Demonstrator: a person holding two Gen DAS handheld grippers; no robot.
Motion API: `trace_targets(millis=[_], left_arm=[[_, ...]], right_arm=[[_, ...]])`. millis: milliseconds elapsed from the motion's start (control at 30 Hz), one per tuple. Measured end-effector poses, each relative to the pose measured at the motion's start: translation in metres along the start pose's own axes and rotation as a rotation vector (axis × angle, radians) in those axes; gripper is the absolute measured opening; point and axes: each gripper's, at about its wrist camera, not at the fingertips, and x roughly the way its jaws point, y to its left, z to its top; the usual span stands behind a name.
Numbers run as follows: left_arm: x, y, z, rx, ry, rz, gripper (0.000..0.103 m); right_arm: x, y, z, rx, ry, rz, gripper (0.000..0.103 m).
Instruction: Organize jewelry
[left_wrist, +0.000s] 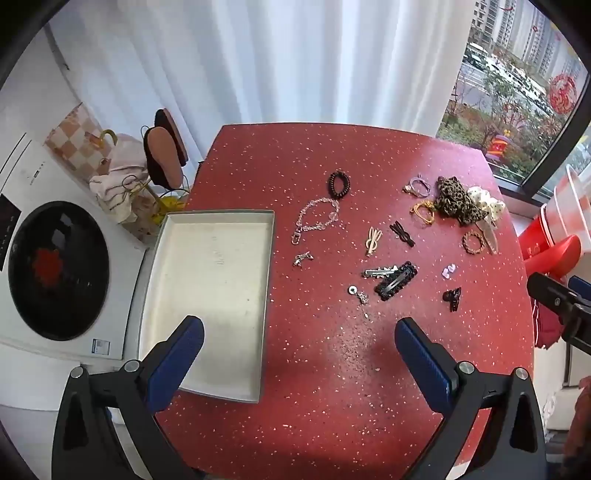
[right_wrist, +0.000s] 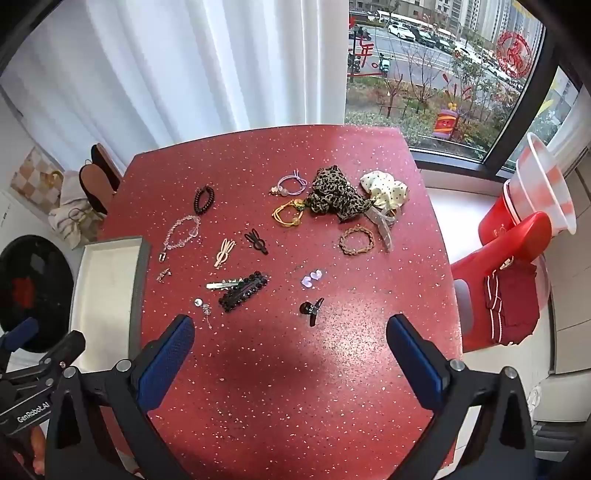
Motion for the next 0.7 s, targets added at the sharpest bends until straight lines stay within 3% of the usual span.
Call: trace_targets(millis=[700], left_arm=[[-0.005,0.018,0.007,-0.018,0.014,-0.003,0.103]], right_arm=[[-0.008,0.02,0.002,-0.031,-0.008,0.007,0.103]])
